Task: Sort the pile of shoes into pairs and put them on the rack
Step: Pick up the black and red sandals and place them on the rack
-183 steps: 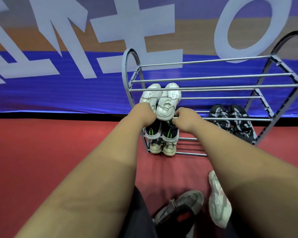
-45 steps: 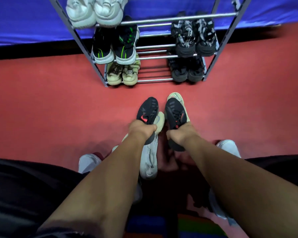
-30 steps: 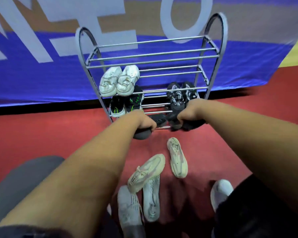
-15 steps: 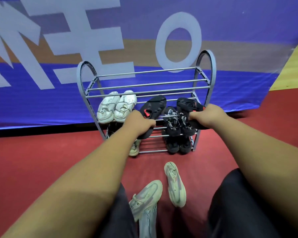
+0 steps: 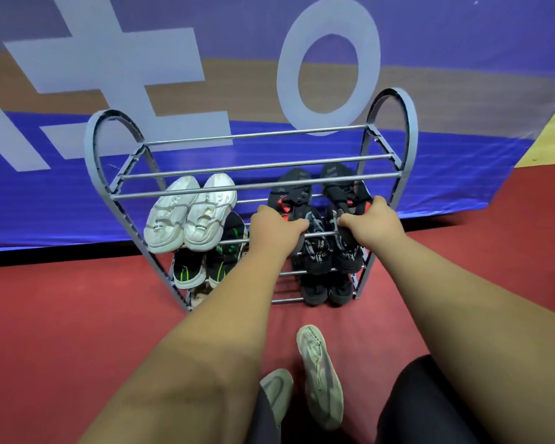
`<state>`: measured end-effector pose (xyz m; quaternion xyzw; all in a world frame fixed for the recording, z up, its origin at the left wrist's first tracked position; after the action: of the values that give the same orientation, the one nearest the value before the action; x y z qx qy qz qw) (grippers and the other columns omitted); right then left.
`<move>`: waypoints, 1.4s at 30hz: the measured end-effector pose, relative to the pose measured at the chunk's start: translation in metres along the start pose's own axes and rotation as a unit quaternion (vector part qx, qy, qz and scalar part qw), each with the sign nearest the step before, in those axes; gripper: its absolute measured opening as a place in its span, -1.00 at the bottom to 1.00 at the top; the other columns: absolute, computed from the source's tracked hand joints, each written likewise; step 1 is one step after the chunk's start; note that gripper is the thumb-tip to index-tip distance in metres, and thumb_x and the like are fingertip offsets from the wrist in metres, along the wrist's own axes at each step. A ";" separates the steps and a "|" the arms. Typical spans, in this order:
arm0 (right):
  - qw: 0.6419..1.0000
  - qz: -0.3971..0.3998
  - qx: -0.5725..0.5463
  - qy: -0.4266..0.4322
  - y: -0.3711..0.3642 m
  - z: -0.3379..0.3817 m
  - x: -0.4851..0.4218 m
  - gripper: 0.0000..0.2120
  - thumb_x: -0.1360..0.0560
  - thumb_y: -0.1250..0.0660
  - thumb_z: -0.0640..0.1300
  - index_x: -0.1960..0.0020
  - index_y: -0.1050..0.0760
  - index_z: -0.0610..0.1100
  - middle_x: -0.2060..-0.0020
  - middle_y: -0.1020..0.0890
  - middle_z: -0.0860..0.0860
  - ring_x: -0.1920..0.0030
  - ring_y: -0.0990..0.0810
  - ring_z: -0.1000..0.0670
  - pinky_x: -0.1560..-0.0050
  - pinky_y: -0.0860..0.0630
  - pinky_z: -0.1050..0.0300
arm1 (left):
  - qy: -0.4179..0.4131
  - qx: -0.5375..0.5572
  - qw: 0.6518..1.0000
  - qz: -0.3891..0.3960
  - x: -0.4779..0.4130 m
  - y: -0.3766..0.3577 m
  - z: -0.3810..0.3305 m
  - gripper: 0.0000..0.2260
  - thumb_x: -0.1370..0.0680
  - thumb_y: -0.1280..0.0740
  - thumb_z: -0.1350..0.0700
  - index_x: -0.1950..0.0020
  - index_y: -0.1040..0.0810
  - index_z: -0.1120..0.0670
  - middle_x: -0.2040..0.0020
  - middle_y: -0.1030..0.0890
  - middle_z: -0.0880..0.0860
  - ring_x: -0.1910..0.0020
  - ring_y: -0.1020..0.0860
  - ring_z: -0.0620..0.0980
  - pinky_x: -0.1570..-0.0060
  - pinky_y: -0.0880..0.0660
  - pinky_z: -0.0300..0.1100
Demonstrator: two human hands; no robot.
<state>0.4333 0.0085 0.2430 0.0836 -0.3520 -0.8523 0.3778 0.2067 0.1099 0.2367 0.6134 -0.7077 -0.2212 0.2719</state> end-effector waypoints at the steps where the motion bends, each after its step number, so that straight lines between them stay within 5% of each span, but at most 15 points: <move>1: 1.000 -0.006 -0.002 0.000 -0.003 0.001 -0.006 -0.48 -0.39 -0.55 0.04 -0.19 -0.40 -0.13 0.02 -0.58 -0.04 0.05 -0.57 -0.14 0.15 -0.43 0.06 | 0.002 0.005 1.000 -0.004 -0.007 -0.005 -0.001 -0.39 -0.38 -0.58 -0.15 -0.20 -0.47 0.23 -0.10 -0.59 0.13 0.05 -0.52 0.10 0.15 -0.39 -0.10; 7: 1.000 -0.016 0.018 0.011 -0.017 -0.004 -0.034 -0.43 -0.34 -0.55 0.02 -0.23 -0.42 -0.16 -0.02 -0.61 -0.05 0.03 -0.61 -0.15 0.12 -0.52 0.04 | -0.002 0.024 1.000 -0.019 -0.031 -0.037 0.000 -0.32 -0.39 -0.58 -0.24 -0.22 -0.49 0.24 -0.12 -0.61 0.16 -0.02 -0.60 0.17 0.16 -0.41 -0.08; 12: 0.999 0.002 0.041 0.013 -0.025 -0.007 -0.043 -0.33 -0.38 -0.54 0.04 -0.36 -0.38 -0.21 -0.20 -0.57 -0.14 -0.06 -0.64 -0.20 0.05 -0.59 0.02 | -0.010 0.033 0.999 -0.022 -0.038 -0.059 0.001 -0.12 -0.42 -0.55 -0.29 -0.45 -0.38 0.32 -0.28 -0.55 0.26 -0.23 -0.58 0.24 -0.18 -0.57 0.06; 17: 0.996 0.006 0.089 0.012 -0.026 -0.009 -0.046 -0.30 -0.40 -0.52 0.08 -0.39 -0.38 -0.23 -0.26 -0.53 -0.16 -0.10 -0.62 -0.20 0.05 -0.52 0.05 | -0.001 -0.054 0.996 0.075 -0.039 -0.071 -0.008 0.23 -0.37 -0.64 -0.18 -0.69 0.10 0.32 -0.60 -0.23 0.29 -0.56 -0.32 0.27 -0.51 -0.37 0.10; 20: 0.991 0.005 0.134 0.000 -0.026 -0.005 -0.044 -0.34 -0.42 -0.51 0.09 -0.37 -0.40 -0.23 -0.29 -0.50 -0.16 -0.09 -0.60 -0.20 0.09 -0.47 0.05 | -0.006 -0.098 0.985 0.145 -0.034 -0.067 -0.004 0.33 -0.36 -0.69 -0.01 -0.68 0.31 0.25 -0.68 -0.05 0.24 -0.60 -0.28 0.23 -0.48 -0.36 0.03; 27: 0.979 0.005 0.197 -0.050 -0.030 -0.007 -0.041 -0.31 -0.48 -0.50 -0.01 -0.47 -0.28 -0.20 -0.40 -0.35 -0.17 -0.30 -0.50 -0.25 0.00 -0.48 -0.04 | -0.053 -0.007 0.994 0.096 -0.026 -0.060 -0.009 0.18 -0.39 -0.64 -0.17 -0.69 0.03 0.31 -0.55 -0.35 0.26 -0.48 -0.44 0.25 -0.37 -0.48 0.07; 30: 0.977 -0.003 0.198 -0.082 -0.024 -0.011 -0.038 -0.30 -0.50 -0.49 0.04 -0.49 -0.28 -0.20 -0.43 -0.36 -0.18 -0.39 -0.44 -0.27 -0.21 -0.48 -0.10 | -0.064 0.012 0.994 0.088 -0.014 -0.069 -0.017 0.18 -0.46 -0.59 -0.16 -0.70 0.17 0.28 -0.62 -0.26 0.27 -0.51 -0.41 0.24 -0.39 -0.45 0.02; 35: 0.967 0.040 0.248 -0.032 -0.016 -0.011 -0.031 -0.50 -0.63 -0.32 0.05 -0.41 -0.37 -0.27 -0.33 -0.43 -0.18 -0.32 -0.47 -0.22 -0.08 -0.53 -0.04 | -0.093 -0.005 0.991 0.092 -0.010 -0.084 -0.017 0.14 -0.52 -0.57 -0.12 -0.70 0.21 0.28 -0.70 -0.05 0.29 -0.65 -0.20 0.22 -0.51 -0.27 -0.04; 37: 0.966 0.050 0.255 -0.002 -0.010 -0.011 -0.029 -0.72 -0.66 -0.26 -0.08 -0.26 -0.44 -0.25 -0.20 -0.49 -0.21 -0.10 -0.57 -0.17 0.13 -0.50 0.06 | -0.100 -0.005 0.990 0.095 -0.015 -0.086 -0.016 0.14 -0.51 -0.57 -0.13 -0.71 0.17 0.28 -0.70 -0.06 0.27 -0.66 -0.17 0.20 -0.53 -0.24 -0.05; 39: 0.969 0.041 0.244 0.014 -0.004 -0.013 -0.031 -0.86 -0.61 -0.28 -0.15 -0.09 -0.44 -0.23 0.00 -0.55 -0.20 0.23 -0.53 -0.12 0.37 -0.35 0.10 | -0.094 0.013 0.990 0.105 -0.020 -0.083 -0.011 0.11 -0.48 -0.59 -0.13 -0.72 0.09 0.22 -0.70 -0.15 0.21 -0.64 -0.23 0.16 -0.53 -0.26 -0.05; 42: 0.964 0.039 0.260 0.038 0.002 -0.012 -0.030 -0.84 -0.67 -0.21 -0.15 0.04 -0.44 -0.21 0.13 -0.55 -0.17 0.18 -0.52 -0.20 0.41 -0.27 0.10 | -0.075 0.051 0.988 0.125 -0.026 -0.079 -0.001 0.10 -0.30 -0.61 -0.21 -0.70 -0.13 0.02 -0.55 -0.47 0.04 -0.47 -0.50 0.10 -0.45 -0.45 0.02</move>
<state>0.4608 0.0223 0.2313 0.1973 -0.5496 -0.7125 0.3889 0.2690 0.1235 0.1834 0.5152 -0.8073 -0.1946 0.2121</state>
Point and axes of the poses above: each hand's wrist, its own x-axis away from the middle knuckle, its own y-axis out of the back of the hand, z = x × y, the point moved 8 cm from there along -x, towards the middle knuckle
